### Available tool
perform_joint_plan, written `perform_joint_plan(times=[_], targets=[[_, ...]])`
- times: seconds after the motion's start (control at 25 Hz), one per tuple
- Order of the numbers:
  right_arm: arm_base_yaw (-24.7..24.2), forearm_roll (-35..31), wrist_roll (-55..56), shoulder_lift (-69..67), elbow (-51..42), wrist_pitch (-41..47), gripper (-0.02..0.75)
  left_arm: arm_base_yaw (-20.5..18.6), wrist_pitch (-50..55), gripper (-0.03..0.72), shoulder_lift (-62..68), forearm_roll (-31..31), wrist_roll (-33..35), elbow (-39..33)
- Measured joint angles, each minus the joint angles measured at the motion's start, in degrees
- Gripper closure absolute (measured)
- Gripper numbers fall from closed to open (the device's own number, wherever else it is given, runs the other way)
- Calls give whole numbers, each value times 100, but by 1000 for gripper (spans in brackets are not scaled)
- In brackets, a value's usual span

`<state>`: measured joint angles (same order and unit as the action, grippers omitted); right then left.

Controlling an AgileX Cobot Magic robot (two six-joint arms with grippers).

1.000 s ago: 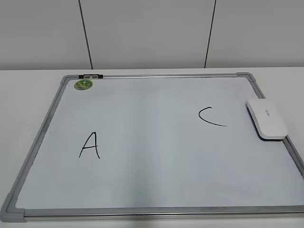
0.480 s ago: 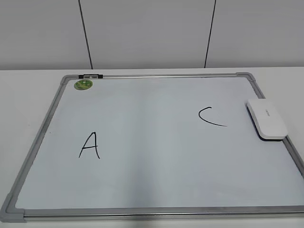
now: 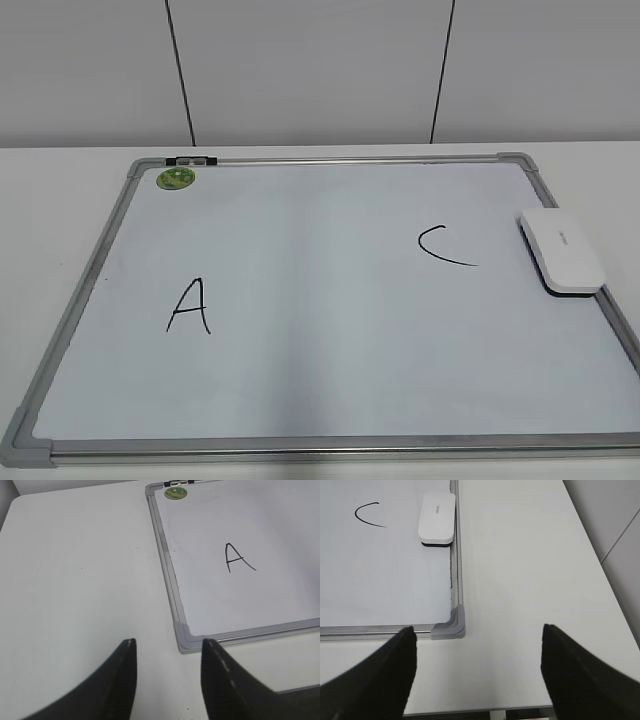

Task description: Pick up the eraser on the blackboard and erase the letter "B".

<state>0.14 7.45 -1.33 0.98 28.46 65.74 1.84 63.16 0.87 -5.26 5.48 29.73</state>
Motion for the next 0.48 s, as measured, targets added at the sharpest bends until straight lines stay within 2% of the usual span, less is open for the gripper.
perform_joint_plan(times=[0.48], targets=[[0,13,0,0,0,0,164,0,0,423,0,0,-2,0]])
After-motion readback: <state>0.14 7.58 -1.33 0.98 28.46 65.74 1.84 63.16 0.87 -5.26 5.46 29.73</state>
